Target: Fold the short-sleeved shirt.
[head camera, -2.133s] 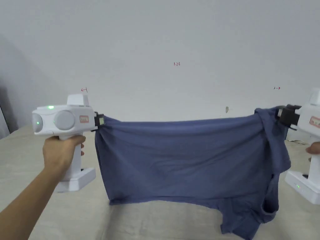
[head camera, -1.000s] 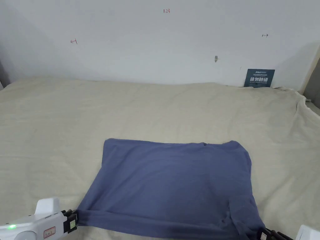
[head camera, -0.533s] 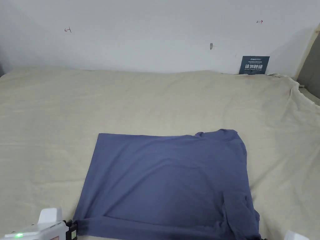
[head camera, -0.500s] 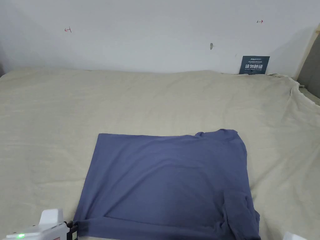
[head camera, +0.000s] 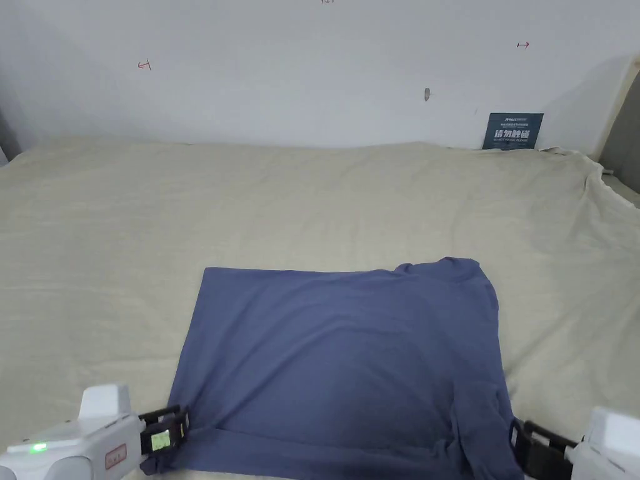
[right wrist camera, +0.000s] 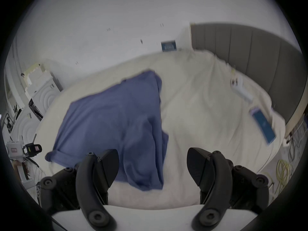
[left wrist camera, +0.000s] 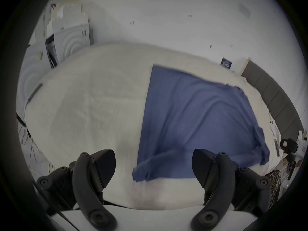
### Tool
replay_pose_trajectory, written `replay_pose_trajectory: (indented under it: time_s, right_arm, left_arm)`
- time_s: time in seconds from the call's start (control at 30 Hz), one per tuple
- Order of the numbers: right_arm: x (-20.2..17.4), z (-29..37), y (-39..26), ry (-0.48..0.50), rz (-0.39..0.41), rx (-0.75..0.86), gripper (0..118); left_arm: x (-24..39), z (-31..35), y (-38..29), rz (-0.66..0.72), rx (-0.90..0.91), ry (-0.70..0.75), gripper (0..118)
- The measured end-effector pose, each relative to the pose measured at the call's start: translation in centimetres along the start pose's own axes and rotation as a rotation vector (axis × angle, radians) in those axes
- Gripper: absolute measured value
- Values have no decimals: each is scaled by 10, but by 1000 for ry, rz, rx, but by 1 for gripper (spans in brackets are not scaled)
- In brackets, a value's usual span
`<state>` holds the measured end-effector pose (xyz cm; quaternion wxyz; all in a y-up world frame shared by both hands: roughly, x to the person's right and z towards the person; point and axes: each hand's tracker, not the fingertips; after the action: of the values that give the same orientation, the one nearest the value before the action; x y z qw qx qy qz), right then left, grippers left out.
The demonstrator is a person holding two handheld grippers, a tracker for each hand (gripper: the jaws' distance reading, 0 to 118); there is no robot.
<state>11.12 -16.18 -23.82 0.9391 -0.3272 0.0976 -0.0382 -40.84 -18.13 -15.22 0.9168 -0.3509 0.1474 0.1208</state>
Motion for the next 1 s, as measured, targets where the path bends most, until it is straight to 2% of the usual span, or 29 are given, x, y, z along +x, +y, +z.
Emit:
replay_pose_trajectory:
  time_s: [0.2,0.37,0.47,0.5,0.57,0.6,0.63,0.67,0.7,0.73,0.8,1.0]
  right_arm:
    - [-26,35,52,-8,84,224,87]
    - [-49,48,68,-49,140,347,86]
    - [-58,52,70,-66,156,377,77]
    - [-60,53,69,-63,156,390,70]
    - [-60,51,69,-70,159,410,43]
    - [-61,52,68,-72,160,415,43]
    - [-61,51,68,-70,162,422,39]
    - [-60,50,67,-66,158,428,27]
    - [-61,50,66,-64,157,435,5]
    - [-60,50,65,-64,156,442,0]
    - [-59,48,66,-48,161,434,0]
    - [-53,46,65,-36,153,421,0]
  left_arm:
    - [33,33,47,-54,209,13,99]
    - [56,42,60,-95,357,72,98]
    - [65,47,59,-89,408,79,92]
    - [67,48,58,-85,421,80,84]
    - [70,52,54,-90,457,71,50]
    - [71,53,53,-97,468,61,50]
    - [72,54,51,-103,475,51,42]
    - [72,54,51,-107,477,40,25]
    - [71,55,49,-104,475,11,9]
    - [68,55,48,-99,481,-3,2]
    - [65,57,47,-86,461,-64,0]
    - [56,47,40,-108,349,-47,0]
